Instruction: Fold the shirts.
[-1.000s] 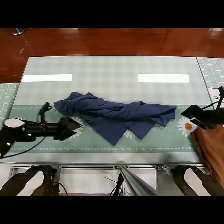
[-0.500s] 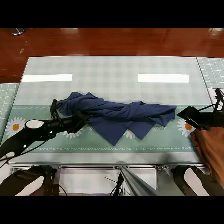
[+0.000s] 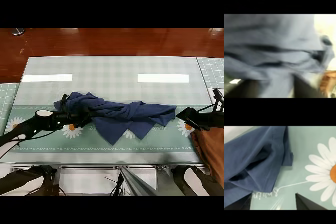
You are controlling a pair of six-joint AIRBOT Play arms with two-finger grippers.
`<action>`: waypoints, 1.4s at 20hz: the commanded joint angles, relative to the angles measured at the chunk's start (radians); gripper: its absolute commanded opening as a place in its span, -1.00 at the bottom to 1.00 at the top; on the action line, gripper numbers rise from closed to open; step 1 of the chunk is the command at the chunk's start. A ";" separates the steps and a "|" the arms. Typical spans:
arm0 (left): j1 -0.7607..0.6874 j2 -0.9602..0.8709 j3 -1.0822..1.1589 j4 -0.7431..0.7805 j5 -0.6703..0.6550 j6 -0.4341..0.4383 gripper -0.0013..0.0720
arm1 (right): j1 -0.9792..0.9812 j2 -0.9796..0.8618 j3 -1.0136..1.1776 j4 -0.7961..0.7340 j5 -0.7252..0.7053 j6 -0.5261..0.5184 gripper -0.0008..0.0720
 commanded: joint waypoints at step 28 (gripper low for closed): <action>0.193 0.071 0.437 -0.134 -0.244 0.100 -0.92 | 0.180 -0.375 0.645 0.207 0.088 -0.089 -0.92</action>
